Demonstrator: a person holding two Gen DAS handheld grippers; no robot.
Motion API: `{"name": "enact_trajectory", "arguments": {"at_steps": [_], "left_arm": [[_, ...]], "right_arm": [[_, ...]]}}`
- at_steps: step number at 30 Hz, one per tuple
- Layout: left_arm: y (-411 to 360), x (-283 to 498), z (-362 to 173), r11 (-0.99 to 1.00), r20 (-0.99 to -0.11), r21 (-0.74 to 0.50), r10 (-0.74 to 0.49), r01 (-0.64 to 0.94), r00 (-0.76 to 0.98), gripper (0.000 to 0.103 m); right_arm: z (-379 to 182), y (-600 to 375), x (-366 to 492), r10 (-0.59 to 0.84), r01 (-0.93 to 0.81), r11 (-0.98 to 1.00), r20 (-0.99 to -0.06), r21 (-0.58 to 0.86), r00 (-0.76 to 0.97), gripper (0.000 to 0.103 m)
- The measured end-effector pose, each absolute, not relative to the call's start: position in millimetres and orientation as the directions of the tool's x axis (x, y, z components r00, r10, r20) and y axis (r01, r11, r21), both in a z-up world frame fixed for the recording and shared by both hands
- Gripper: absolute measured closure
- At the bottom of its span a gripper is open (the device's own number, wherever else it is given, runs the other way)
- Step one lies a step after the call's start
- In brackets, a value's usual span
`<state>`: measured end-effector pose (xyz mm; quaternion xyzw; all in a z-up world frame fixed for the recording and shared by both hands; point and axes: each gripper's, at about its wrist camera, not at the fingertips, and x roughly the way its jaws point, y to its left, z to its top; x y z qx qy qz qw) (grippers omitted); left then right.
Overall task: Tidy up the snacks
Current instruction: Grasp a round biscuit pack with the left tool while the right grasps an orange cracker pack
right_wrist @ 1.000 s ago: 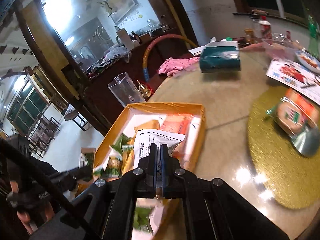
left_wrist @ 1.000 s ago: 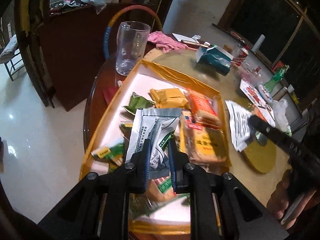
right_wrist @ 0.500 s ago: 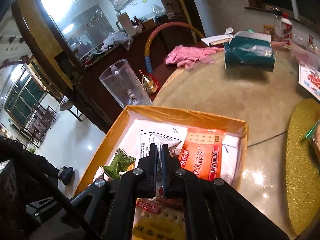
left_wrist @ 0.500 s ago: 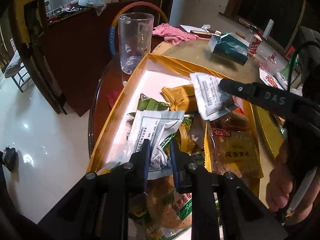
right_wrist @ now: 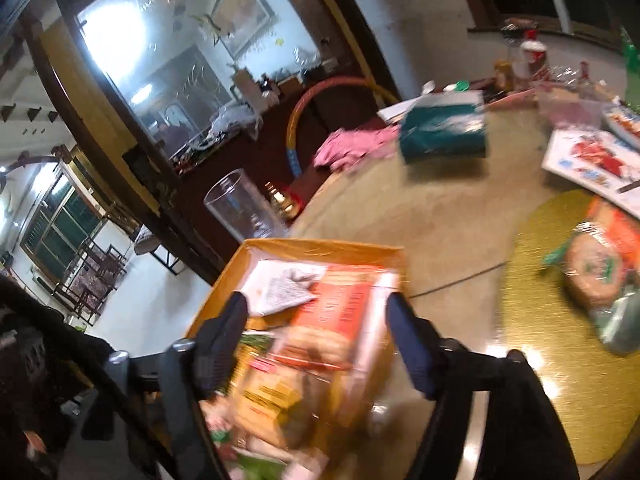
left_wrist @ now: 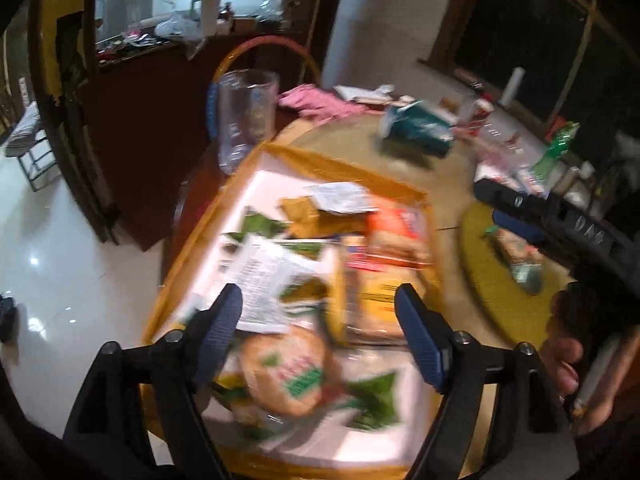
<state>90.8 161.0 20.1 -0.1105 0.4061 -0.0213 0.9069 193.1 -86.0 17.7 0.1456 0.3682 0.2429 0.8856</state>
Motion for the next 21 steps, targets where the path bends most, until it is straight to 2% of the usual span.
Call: {"name": "enact_trajectory", "arguments": {"at_steps": [9, 12, 21], "left_arm": [[85.3, 73.8, 33.1, 0.94, -0.703, -0.333, -0.301, 0.076, 0.644, 0.022], [63.3, 73.7, 28.1, 0.937, -0.715, -0.338, -0.319, 0.092, 0.622, 0.022], [31.0, 71.9, 16.7, 0.945, -0.751, -0.308, -0.311, 0.108, 0.582, 0.022]], "right_arm": [[-0.9, -231.7, 223.4, 0.36, -0.165, 0.929, -0.715, 0.33, 0.599, 0.025], [-8.7, -271.3, 244.1, 0.276, -0.1, 0.957, -0.754, 0.271, 0.596, 0.025], [-45.7, -318.5, 323.7, 0.16, 0.001, 0.982, -0.842, 0.187, 0.515, 0.028]]}}
